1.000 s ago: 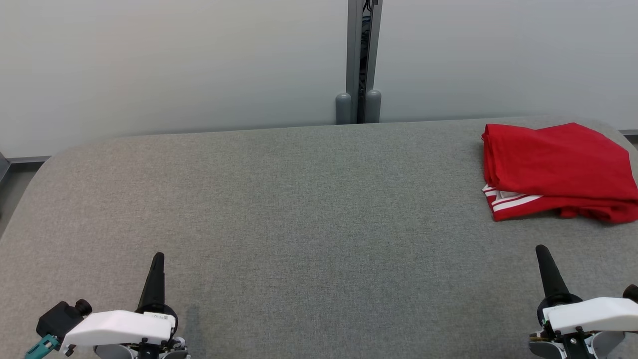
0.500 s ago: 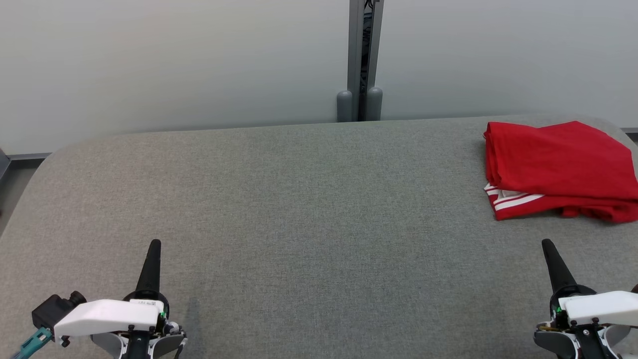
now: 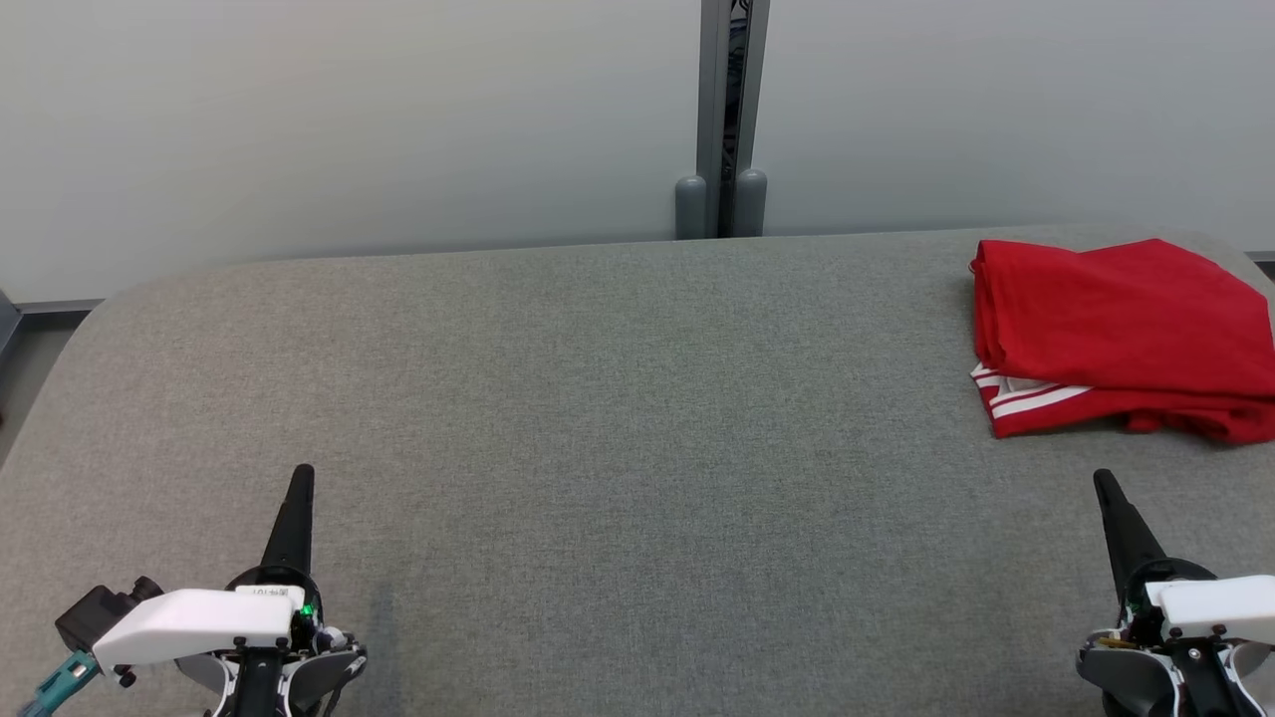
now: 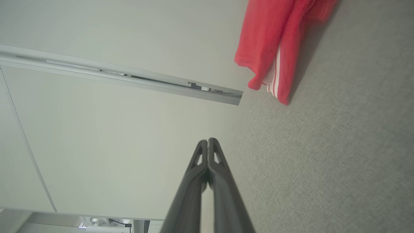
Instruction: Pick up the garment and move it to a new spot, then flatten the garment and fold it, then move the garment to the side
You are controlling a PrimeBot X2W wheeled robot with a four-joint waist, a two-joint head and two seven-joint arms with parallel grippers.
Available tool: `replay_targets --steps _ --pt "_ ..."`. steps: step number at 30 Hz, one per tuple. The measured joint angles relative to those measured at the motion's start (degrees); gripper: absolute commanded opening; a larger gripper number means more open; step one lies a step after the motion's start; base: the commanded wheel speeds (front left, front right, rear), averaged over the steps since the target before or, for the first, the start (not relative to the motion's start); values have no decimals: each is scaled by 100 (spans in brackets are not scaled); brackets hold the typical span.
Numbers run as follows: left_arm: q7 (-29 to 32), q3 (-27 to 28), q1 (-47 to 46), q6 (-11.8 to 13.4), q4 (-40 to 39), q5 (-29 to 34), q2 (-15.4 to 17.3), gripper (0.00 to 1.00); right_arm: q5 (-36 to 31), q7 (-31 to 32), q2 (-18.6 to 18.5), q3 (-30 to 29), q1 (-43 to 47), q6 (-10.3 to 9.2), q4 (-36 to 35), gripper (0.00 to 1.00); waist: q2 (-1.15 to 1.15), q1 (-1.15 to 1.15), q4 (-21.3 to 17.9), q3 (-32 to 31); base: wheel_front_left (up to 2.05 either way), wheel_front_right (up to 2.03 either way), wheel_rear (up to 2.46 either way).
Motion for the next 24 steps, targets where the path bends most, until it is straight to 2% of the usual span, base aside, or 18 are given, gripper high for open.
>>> replay_targets --steps 24 --pt "261 126 -235 -103 60 -1038 7 0 1056 319 19 -259 -198 0 51 0 0 0 26 65 0 0 0"
